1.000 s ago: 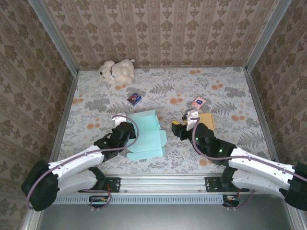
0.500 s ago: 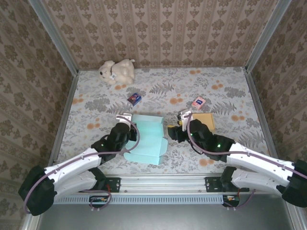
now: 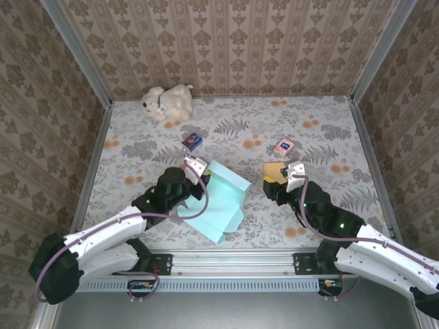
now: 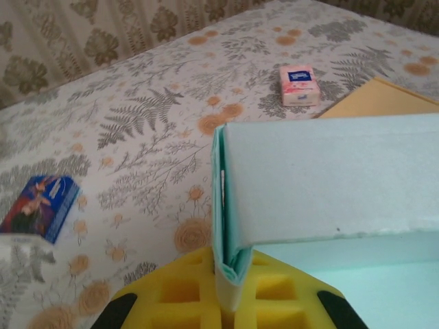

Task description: Fold the paper box

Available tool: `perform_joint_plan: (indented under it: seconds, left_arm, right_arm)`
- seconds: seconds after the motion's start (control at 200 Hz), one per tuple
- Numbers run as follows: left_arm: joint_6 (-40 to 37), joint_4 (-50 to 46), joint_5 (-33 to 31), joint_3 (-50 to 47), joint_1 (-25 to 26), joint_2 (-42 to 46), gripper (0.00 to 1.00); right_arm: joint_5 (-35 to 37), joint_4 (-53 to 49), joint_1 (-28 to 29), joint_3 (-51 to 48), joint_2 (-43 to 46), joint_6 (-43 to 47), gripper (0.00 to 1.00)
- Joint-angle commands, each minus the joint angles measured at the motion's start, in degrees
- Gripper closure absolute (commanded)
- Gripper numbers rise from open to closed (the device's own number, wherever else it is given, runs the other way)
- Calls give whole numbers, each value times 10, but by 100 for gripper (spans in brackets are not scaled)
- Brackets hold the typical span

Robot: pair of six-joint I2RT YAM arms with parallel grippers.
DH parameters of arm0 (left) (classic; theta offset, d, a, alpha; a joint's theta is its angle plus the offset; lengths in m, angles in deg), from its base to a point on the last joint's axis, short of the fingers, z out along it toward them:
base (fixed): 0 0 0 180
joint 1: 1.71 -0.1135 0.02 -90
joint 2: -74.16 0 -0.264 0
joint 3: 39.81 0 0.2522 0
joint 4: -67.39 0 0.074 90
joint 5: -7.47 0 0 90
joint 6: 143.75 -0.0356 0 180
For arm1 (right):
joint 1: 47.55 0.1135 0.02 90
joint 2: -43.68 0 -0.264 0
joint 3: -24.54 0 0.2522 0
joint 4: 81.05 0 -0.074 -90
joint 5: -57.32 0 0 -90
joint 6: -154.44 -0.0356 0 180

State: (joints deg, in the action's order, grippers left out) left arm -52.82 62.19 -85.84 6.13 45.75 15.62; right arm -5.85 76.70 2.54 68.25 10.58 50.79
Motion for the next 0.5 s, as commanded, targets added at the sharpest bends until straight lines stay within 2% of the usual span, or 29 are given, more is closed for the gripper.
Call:
perform_joint_plan:
  seconds: [0.0,0.115,0.19,0.28,0.415,0.495]
  left_arm:
    - [-87,-102,60,68,-4,-42,96]
    - [-155,-246,88,152,-4,-109,97]
    - [-173,-274,94,185,-4,-153,100]
    - [-201,-370,114,268,-3,-220,100]
    - [-246,-610,107,437,-2,-331,100]
    - [-265,-726,81,520,-1,-389,100]
  right_arm:
    - [44,12,-3,-13,49,-9,38]
    - [52,8,-4,-23,81,-18,38]
    - [54,5,-5,-24,92,-20,38]
    - [56,2,-5,-27,97,-22,38]
    - [57,2,-8,-27,95,-23,39]
    - [55,0,-9,-26,95,-25,39]
